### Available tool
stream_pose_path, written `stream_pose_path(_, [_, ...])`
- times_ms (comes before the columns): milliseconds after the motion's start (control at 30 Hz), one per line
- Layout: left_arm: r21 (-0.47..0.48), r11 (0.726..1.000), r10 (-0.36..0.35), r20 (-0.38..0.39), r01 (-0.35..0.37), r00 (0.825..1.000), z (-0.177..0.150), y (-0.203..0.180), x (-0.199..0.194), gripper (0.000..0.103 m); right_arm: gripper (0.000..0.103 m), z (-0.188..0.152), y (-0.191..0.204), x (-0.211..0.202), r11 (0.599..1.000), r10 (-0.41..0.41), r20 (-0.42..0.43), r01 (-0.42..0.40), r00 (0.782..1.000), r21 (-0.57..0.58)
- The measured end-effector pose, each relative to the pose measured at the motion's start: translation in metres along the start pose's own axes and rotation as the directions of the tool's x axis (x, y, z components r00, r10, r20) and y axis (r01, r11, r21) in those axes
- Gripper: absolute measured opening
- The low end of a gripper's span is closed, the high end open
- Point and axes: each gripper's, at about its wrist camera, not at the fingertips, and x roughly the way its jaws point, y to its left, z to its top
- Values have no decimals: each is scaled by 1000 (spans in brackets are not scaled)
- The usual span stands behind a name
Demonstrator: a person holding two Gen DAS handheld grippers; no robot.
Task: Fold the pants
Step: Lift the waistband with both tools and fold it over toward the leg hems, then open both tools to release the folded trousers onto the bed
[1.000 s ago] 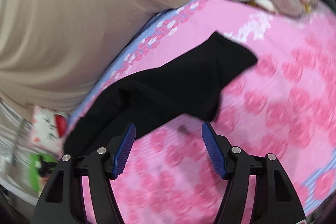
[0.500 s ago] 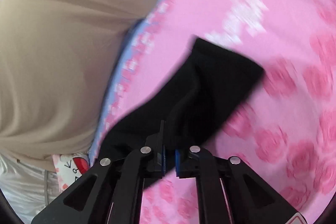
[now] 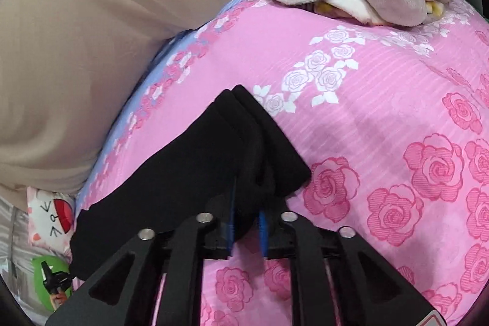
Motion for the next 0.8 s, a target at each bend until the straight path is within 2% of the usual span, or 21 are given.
stream_pose_path(67, [11,1000,17,3,-17,1000,0,-3,0,10,49,0,1,-4,999,38,-6,-38,999,-1])
stream_pose_path(200, [11,999,36,15,-36,999,-1,-6,1,11,54,1,12,-8,999,30,2,-30,1000,-27])
stream_pose_path(233, [7,999,37,17,-37,999,0,-6,1,11,53,6,12,-2,999,5,2,-5,1000,-40])
stream_pose_path(267, [5,999,40,20,-40,999,1,-7,1,11,35,10,16,2,998,-10,-7,10,1000,-55])
stream_pose_path(300, [8,999,47,23,-47,999,3,-9,1,10,10,12,18,7,997,-22,-12,21,1000,-75])
stream_pose_path(367, [8,999,47,30,-47,998,10,-13,-5,9,9,25,32,16,991,-47,1,47,999,-122])
stream_pose_path(467, [22,999,25,96,-27,995,28,-29,-30,9,8,52,76,-10,977,11,100,11,995,-213])
stream_pose_path(567, [69,998,-1,183,-12,983,42,-50,-59,9,8,72,123,-46,947,91,198,-23,976,-321])
stream_pose_path(600, [92,995,6,214,-27,977,44,-56,-65,9,8,74,127,-50,940,91,212,-14,973,-340])
stream_pose_path(667, [127,989,47,240,-80,970,41,-59,-59,9,8,73,116,-43,938,46,217,33,975,-346])
stream_pose_path(733, [110,987,94,185,-116,978,37,-42,-31,9,8,66,75,-12,958,-31,140,70,990,-280])
stream_pose_path(800, [58,994,90,99,-96,991,28,-16,-1,9,8,55,35,17,970,-96,53,106,994,-218])
